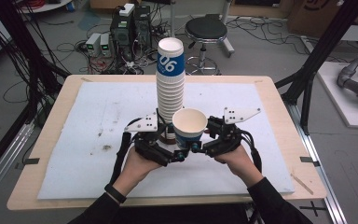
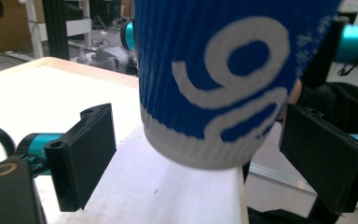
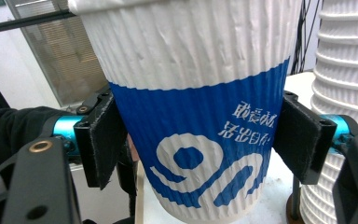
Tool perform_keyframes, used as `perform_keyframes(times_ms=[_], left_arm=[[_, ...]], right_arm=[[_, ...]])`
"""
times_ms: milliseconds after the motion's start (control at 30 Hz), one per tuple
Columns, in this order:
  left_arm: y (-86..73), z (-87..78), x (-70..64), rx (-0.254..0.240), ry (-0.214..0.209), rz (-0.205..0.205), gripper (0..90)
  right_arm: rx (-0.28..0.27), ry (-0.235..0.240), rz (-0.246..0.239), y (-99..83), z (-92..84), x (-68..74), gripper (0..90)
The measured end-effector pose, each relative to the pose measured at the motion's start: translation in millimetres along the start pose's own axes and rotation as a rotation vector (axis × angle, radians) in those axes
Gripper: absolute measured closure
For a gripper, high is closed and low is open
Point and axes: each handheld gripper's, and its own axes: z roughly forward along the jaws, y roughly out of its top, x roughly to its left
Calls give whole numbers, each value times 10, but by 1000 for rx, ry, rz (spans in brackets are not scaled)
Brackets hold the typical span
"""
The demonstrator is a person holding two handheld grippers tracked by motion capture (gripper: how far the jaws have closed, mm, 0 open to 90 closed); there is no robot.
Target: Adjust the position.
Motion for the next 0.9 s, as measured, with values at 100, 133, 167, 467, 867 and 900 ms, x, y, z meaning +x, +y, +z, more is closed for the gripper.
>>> perform_keyframes(times_ms=[100, 133, 167, 467, 867, 900], left_arm=[[-1, 1, -7, 7, 1, 12, 204], [-5, 0, -2, 9, -4, 16, 211], [-5, 0, -2, 9, -4, 16, 225], [-12, -2, -16, 23, -14, 42, 301], [-50, 29, -9, 59, -17, 36, 302], [-53, 36, -8, 65, -19, 35, 301]], right_arm=[[17, 9, -6, -10, 36, 16, 243], [18, 7, -7, -11, 41, 19, 243], [18, 7, -7, -11, 41, 19, 243], [31, -5, -26, -22, 40, 21, 241], [47, -17, -30, 7, 11, 28, 176], [43, -14, -35, 16, 3, 30, 176]])
